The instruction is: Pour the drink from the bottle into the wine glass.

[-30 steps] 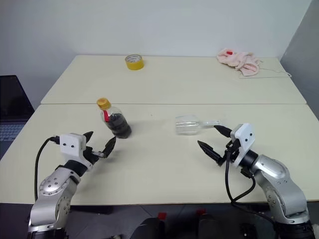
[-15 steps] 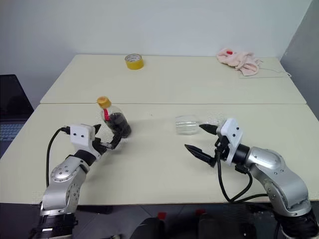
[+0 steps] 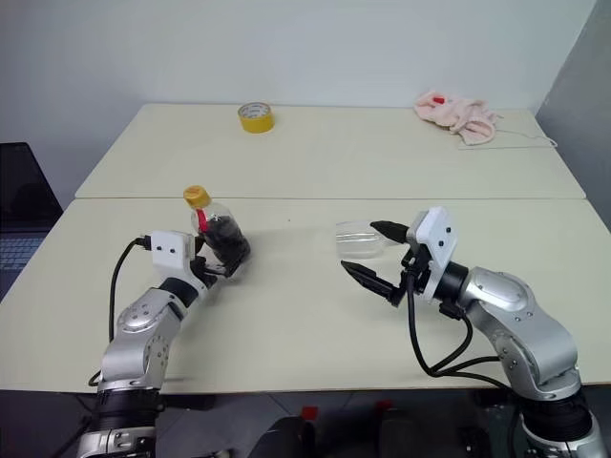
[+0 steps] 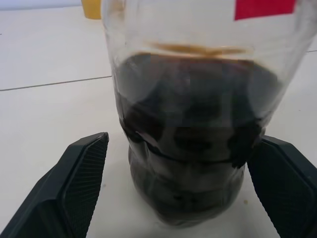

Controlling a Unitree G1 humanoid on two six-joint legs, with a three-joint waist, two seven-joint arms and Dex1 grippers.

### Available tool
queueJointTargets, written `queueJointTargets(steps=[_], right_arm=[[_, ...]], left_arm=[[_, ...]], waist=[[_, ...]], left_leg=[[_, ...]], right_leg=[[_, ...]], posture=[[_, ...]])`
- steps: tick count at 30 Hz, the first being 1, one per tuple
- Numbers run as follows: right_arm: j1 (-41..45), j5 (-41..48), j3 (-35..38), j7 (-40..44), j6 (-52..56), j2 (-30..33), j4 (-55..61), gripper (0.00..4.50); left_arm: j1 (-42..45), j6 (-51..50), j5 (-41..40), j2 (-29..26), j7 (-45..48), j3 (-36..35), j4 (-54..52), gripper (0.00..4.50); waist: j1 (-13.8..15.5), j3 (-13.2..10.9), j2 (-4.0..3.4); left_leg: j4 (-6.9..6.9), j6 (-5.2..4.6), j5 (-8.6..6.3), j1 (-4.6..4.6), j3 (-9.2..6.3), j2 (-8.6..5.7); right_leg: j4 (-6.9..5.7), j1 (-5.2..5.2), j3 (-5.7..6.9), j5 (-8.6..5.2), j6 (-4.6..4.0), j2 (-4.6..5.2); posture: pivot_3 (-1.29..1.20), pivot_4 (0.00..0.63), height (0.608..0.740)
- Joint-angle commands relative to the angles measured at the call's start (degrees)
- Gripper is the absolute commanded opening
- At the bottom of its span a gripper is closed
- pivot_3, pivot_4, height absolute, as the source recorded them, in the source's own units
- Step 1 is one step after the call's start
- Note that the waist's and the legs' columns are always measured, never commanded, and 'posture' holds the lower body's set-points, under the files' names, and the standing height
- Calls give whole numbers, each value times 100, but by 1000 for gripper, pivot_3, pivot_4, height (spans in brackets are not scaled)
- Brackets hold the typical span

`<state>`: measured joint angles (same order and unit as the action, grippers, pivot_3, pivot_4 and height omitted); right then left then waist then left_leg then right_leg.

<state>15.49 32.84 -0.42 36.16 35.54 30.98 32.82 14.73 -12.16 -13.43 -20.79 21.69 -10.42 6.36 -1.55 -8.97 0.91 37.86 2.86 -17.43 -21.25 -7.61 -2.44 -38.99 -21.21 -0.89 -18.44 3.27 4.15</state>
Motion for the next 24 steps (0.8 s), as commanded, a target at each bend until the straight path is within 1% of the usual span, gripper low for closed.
queueJointTargets(steps=[1, 6, 13, 20, 21, 22, 24], right_arm=[[145, 99, 17, -43, -5, -68, 117, 4500], [273, 74, -34, -74, -1, -161, 67, 4500], [300, 25, -70, -50, -43, -231, 7, 4500], [353, -1, -94, -17, -94, -280, -43, 4500], [360, -3, -96, -17, -94, -283, -49, 4500], [379, -14, -101, -21, -103, -292, -61, 4500], [400, -151, -132, -70, -201, -307, -83, 4500]], left_arm=[[122, 276, 113, -26, 101, 97, 80, 4470], [347, 719, 320, 22, 79, 246, 481, 4470], [611, 818, 136, 145, 144, 149, 877, 4470], [644, 893, 103, 223, 222, 152, 992, 4470], [641, 907, 113, 229, 216, 152, 989, 4083], [630, 907, 108, 241, 225, 163, 957, 3880], [601, 893, 114, 247, 242, 192, 876, 3315]], waist=[[-1, 0, 0], [-1, 0, 0], [-2, 0, 0], [-5, 0, 0], [-5, 0, 0], [-5, 0, 0], [-5, 0, 0]], left_leg=[[0, 0, 0, -1, 0, -1], [2, 1, 0, -5, -3, -1], [8, 1, 1, -17, -5, -3], [8, 1, 1, -18, -6, -3], [8, 1, 1, -18, -6, -3], [8, 1, 1, -18, -6, -3], [8, 1, 1, -18, -6, -3]], right_leg=[[0, -2, -1, 0, 0, 0], [0, -4, 2, 0, 0, 1], [-1, -13, 4, 1, 1, 2], [-1, -14, 5, 1, 1, 2], [-1, -14, 5, 1, 1, 2], [-1, -14, 5, 1, 1, 2], [-1, -14, 5, 1, 1, 2]], posture=[[0, 150, 740], [0, 150, 740], [0, 150, 740], [0, 150, 740], [0, 150, 740], [0, 150, 740], [0, 150, 740]])
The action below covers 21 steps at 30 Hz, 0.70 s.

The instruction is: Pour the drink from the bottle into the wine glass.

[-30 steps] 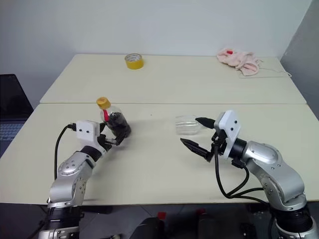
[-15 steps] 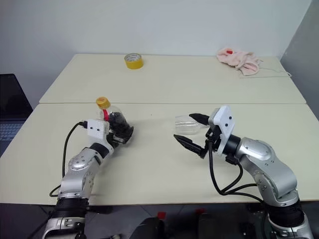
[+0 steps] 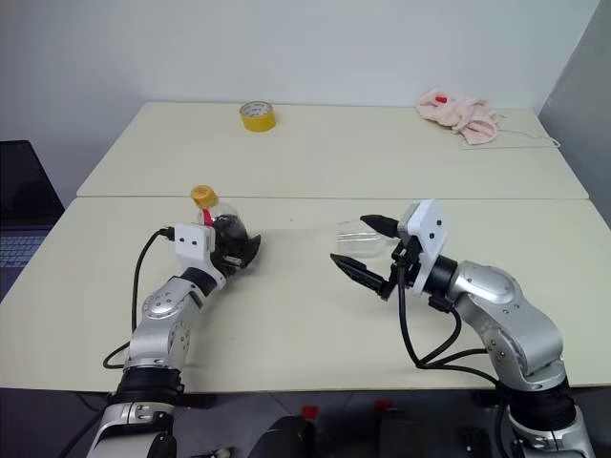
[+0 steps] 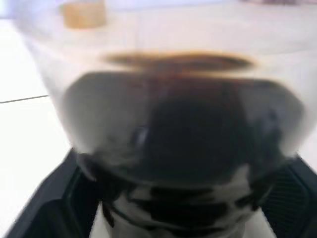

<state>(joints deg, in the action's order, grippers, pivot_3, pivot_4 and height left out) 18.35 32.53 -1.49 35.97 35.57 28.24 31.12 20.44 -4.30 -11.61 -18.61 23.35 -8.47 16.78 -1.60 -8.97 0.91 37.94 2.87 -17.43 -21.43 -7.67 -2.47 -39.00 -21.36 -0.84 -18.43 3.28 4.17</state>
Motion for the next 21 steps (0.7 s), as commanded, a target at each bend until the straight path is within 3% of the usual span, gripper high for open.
queueJointTargets(steps=[1, 4, 8, 16, 21], right_arm=[[121, -166, -39, -54, -232, -28, 82, 4500], [138, -208, -44, -71, -203, -18, 116, 4500], [257, -99, 20, -187, 11, -47, 189, 4500], [1100, 313, -30, -823, 846, -524, 156, 4500], [1429, 6, -396, -1100, 861, -886, -135, 4500]], left_arm=[[21, 57, -78, 33, 71, 3, -247, 3066], [-54, -177, -97, 28, 2, 19, -632, 2627], [-291, -668, -48, 47, -166, 149, -1614, 2359], [-595, -1409, 503, -2, -343, 986, -3113, 2317], [-672, -1474, 186, 242, -491, 744, -3155, 2317]], waist=[[0, 0, 0], [-1, 0, 0], [-8, -1, 1], [-9, -1, 0], [-22, -1, 0]], left_leg=[[0, 0, 0, 0, 0, 0], [1, 0, 0, -2, -1, -1], [2, 1, 0, -11, -2, 0], [2, 1, 1, -17, -2, 1], [0, 1, 1, -18, -3, 2]], right_leg=[[0, 0, 0, 0, 0, 0], [0, -1, 0, 0, 0, 0], [0, -10, 0, 0, 0, 0], [-2, -15, -1, 0, 0, 0], [-4, -20, 0, 0, 0, -2]], posture=[[0, 150, 740], [0, 150, 740], [0, 150, 740], [0, 150, 740], [0, 150, 740]])
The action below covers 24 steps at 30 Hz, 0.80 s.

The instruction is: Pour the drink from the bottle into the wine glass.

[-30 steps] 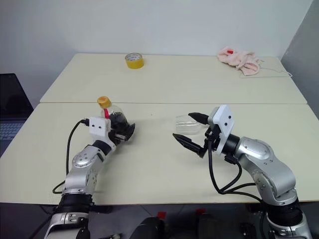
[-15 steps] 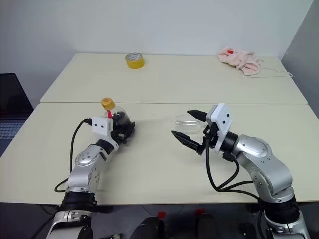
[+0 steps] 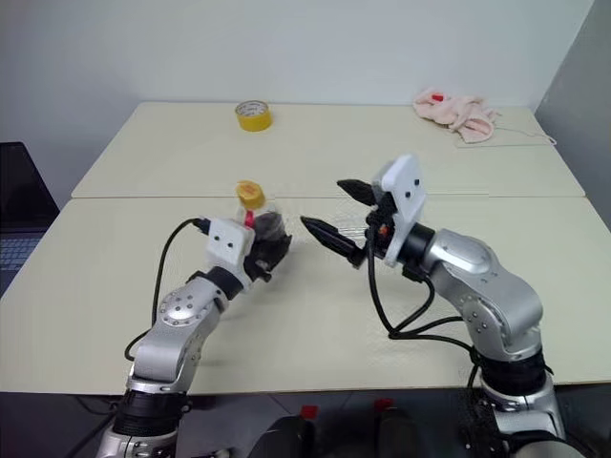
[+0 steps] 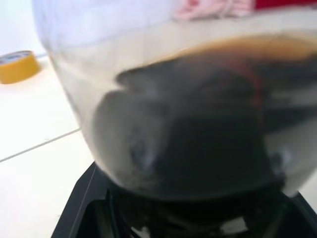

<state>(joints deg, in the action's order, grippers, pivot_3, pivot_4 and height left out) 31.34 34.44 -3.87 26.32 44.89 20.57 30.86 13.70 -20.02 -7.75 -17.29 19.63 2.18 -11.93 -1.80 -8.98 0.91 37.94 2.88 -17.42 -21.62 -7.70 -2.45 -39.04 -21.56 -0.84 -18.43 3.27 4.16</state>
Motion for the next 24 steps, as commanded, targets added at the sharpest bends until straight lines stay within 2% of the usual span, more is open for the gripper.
queueJointTargets(steps=[1, 4, 13, 24], right_arm=[[154, -269, -241, -137, -125, -149, -161, 4500], [242, -289, -363, -166, -84, -313, -256, 4500], [819, -531, -777, -212, -30, -886, -774, 4500], [1308, -883, -1047, -212, 91, -1225, -1399, 4500]], left_arm=[[-3, 146, -277, 171, -173, -450, -224, 2317], [-50, 127, -371, 221, -151, -547, -171, 2317], [-188, 37, -277, 209, 21, -201, -281, 2317], [-234, 90, -21, 42, 178, 91, -227, 2282]], waist=[[-3, 0, 0], [-4, 0, 0], [-8, 0, 0], [-19, 0, -2]], left_leg=[[1, 0, 0, -3, 1, 0], [3, 1, 1, -13, 3, 0], [3, 1, 1, -17, 2, -1], [1, 1, 1, -17, 3, -1]], right_leg=[[0, -2, -1, 0, 0, 0], [-3, -16, -1, 0, 0, 1], [-4, -21, -1, 1, -1, 1], [-9, -28, -3, 1, -1, 1]], posture=[[0, 150, 740], [0, 150, 740], [0, 150, 740], [0, 150, 740]])
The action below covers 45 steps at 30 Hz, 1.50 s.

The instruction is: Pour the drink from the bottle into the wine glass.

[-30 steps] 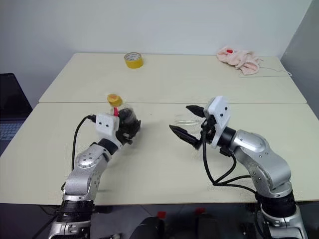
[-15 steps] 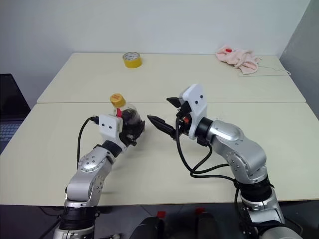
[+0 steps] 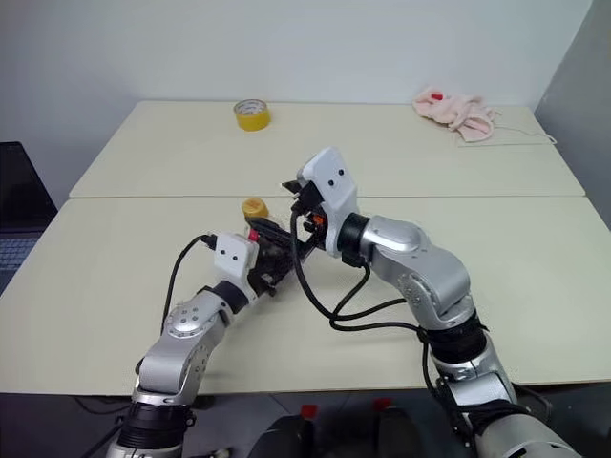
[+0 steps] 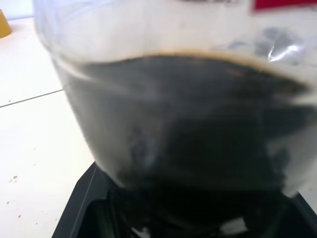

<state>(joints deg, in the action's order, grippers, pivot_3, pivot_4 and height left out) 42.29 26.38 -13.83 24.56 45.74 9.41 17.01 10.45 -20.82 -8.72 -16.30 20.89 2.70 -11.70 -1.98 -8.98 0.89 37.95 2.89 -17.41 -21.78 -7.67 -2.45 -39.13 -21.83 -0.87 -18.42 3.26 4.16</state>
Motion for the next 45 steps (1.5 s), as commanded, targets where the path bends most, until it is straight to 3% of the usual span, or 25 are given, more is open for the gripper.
queueJointTargets(steps=[1, 9, 12, 20, 24, 28, 32, 36, 41, 45], right_arm=[[248, -105, -71, -20, 30, -130, -52, 4500], [414, -390, -179, -7, -7, -296, -386, 4500], [415, -435, -154, 13, -2, -342, -418, 3862], [440, -546, -50, 21, -24, -449, -481, 1258], [447, -531, -24, 83, -80, -431, -495, 1259], [485, -390, -28, 745, -408, -231, -749, 1259], [1022, -833, -318, 2247, -2084, 160, -2272, 1259], [1690, -1215, -453, 3208, -3390, 251, -3893, 1259], [2345, -1747, -703, 4035, -4933, 330, -5243, 1259], [2587, -1875, -669, 4336, -5526, 294, -5773, 1259]], left_arm=[[95, 179, 82, -60, 51, 40, -241, 2282], [102, 199, 110, 7, 25, 47, -229, 2281], [100, 200, 131, 13, 26, 67, -235, 2281], [100, 183, 158, 0, 13, 101, -254, 2259], [96, 168, 156, -2, 5, 91, -247, 2042], [52, 118, 122, 12, -8, 71, -291, 1903], [-64, 104, 89, -23, -4, 5, -371, 1787], [-109, 94, 95, -45, 6, -10, -412, 1686], [-82, 112, 112, -69, 36, -1, -375, 1526], [-75, 124, 139, -66, 78, -2, -360, 1299]], waist=[[-2, 0, 0], [-5, 0, 0], [-7, 0, 0], [-25, 0, 0], [-42, 0, 0], [-46, 0, 0], [-86, 0, 0], [-133, -1, -1], [-135, -1, -1], [-133, -1, -2]], left_leg=[[-1, 0, 0, 0, -1, 0], [0, 0, 0, -3, 0, -1], [0, 0, 0, -5, 3, -1], [-1, 0, 0, -9, 4, -1], [0, 1, 0, -10, 4, -2], [0, 0, 0, -10, 5, -2], [0, 0, 0, -8, 8, -3], [-3, 0, 0, -7, 9, 1], [-1, 2, 1, -9, 11, -1], [0, 3, 1, -9, 8, 0]], right_leg=[[0, -1, 1, 0, 0, 0], [0, -5, -1, 0, 0, 2], [0, -8, -3, 0, 0, 2], [-6, -16, -4, 1, -1, 2], [-6, -17, -5, 0, -1, 2], [-6, -17, -5, 0, -1, 2], [-6, -15, -5, 1, -1, 2], [-6, -16, -3, 1, -1, 0], [0, -17, -5, 1, -1, 5], [0, -16, -2, 1, -1, 6]], posture=[[0, 150, 740], [0, 150, 740], [0, 150, 740], [0, 150, 740], [0, 150, 740], [0, 150, 740], [0, 150, 740], [0, 150, 740], [0, 150, 740], [0, 150, 740]])
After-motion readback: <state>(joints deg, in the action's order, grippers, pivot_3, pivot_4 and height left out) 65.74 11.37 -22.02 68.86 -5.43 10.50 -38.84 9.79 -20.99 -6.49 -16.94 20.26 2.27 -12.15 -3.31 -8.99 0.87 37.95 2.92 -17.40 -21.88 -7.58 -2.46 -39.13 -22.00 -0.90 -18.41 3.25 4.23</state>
